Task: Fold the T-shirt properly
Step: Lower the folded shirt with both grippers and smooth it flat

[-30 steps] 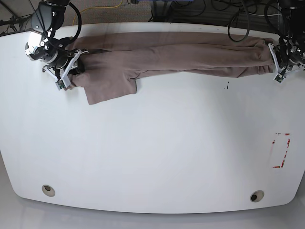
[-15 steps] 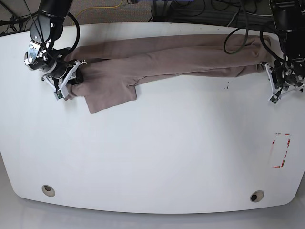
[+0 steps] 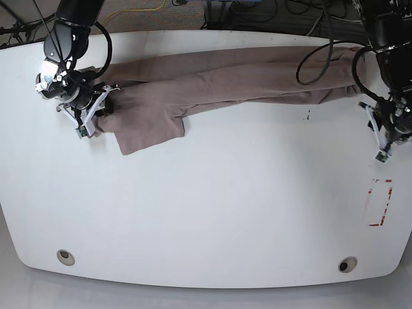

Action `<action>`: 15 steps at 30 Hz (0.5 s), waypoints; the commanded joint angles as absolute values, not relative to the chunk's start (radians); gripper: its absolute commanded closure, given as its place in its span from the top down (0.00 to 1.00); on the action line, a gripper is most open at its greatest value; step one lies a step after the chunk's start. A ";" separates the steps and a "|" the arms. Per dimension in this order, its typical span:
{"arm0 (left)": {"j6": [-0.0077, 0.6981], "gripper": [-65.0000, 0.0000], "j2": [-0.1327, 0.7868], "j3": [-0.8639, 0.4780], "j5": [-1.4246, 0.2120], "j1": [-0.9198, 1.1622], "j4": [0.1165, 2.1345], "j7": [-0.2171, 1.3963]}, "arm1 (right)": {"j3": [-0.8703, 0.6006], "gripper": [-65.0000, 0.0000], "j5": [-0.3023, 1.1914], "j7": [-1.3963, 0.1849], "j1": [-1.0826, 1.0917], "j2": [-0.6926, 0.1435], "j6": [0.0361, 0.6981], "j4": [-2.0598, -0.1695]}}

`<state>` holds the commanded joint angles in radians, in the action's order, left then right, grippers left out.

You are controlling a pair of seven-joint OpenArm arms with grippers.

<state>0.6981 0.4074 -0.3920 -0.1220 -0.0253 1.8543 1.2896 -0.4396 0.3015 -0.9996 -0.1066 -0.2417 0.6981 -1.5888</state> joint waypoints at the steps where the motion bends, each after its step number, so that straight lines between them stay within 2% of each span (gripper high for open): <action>1: 0.698 0.37 0.404 -0.398 -0.122 -0.015 1.876 1.299 | -0.440 0.21 0.302 -1.000 -0.107 -0.242 0.698 -1.589; 5: 0.698 0.37 0.346 -0.424 -0.137 0.079 2.000 1.328 | -0.440 0.21 0.302 -1.000 -0.108 -0.242 0.698 -1.583; 15: 0.698 0.37 0.315 -0.427 -0.321 0.254 2.003 1.291 | -0.440 0.21 0.300 -0.995 -0.107 -0.222 0.698 -1.575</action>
